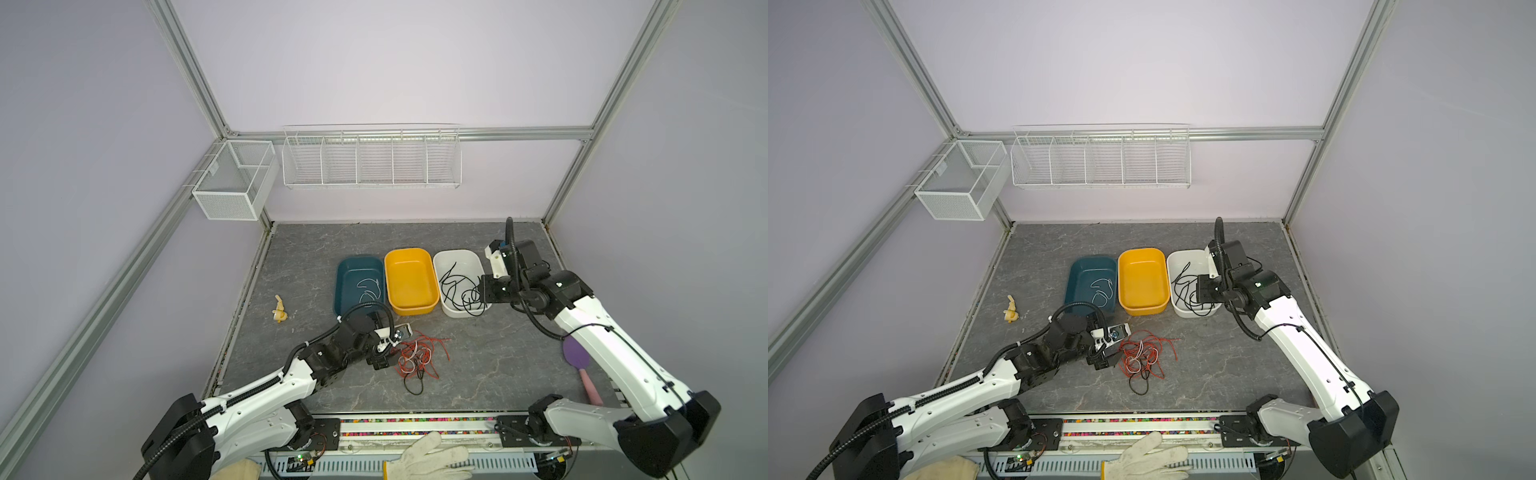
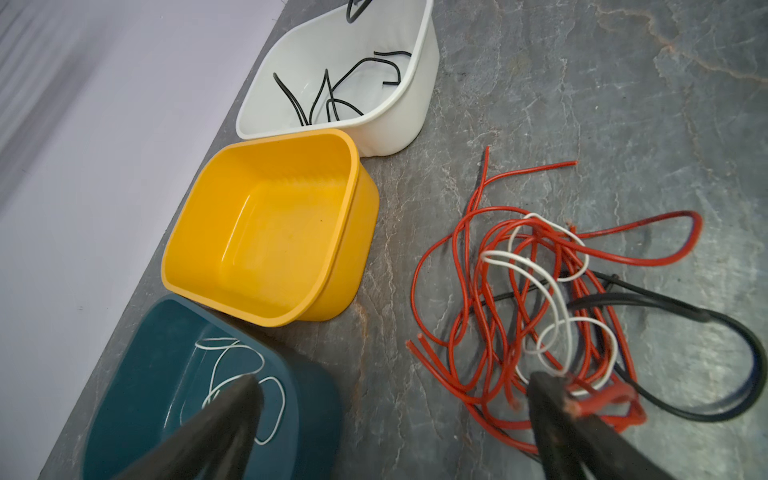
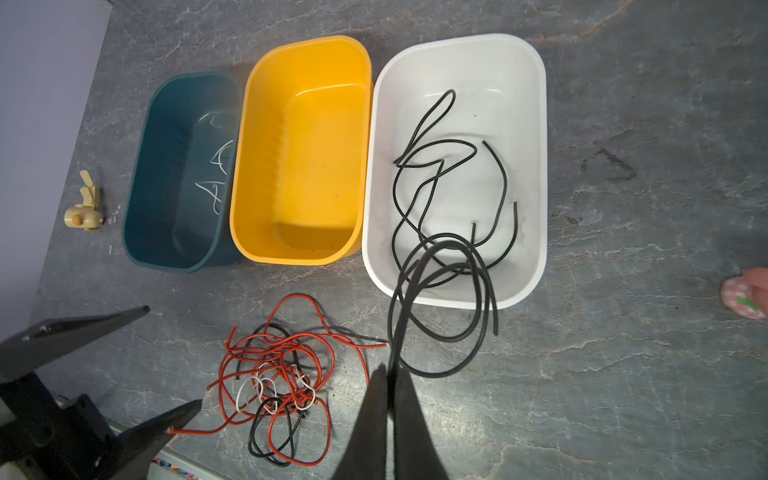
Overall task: Untangle the cables
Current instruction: 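Lower the black cable into the white tub and open the right gripper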
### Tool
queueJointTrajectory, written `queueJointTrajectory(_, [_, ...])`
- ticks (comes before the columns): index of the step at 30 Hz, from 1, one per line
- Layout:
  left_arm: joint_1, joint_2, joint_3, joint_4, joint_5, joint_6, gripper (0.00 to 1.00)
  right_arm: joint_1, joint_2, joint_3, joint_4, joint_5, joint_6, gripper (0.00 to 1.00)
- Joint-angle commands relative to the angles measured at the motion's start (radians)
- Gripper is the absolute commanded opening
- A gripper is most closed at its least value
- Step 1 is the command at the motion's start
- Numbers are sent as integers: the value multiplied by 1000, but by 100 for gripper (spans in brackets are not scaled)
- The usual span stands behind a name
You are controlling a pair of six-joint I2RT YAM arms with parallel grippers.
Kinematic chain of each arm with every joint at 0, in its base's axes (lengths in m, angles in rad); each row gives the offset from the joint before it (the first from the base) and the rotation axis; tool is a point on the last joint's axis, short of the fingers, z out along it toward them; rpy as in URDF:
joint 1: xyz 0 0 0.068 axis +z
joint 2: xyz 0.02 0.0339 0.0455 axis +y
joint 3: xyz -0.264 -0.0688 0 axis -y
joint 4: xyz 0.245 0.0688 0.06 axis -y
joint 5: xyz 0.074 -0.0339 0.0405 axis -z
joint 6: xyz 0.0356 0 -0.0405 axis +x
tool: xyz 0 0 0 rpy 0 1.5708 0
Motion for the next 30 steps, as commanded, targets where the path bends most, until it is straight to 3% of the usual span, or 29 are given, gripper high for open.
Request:
queueJointTrajectory(1, [-10,-35,-29,119,1,-5,99,-40,49,27,25,-143,12,7])
queueJointTrajectory(9, [-84,-10,-51,118,-70,14,99,-105,144,54,63,-132,26,7])
queueJointTrajectory(30, [-85,-19,-73,183,-113,-4,99,-144,321,120,119,-121,22,7])
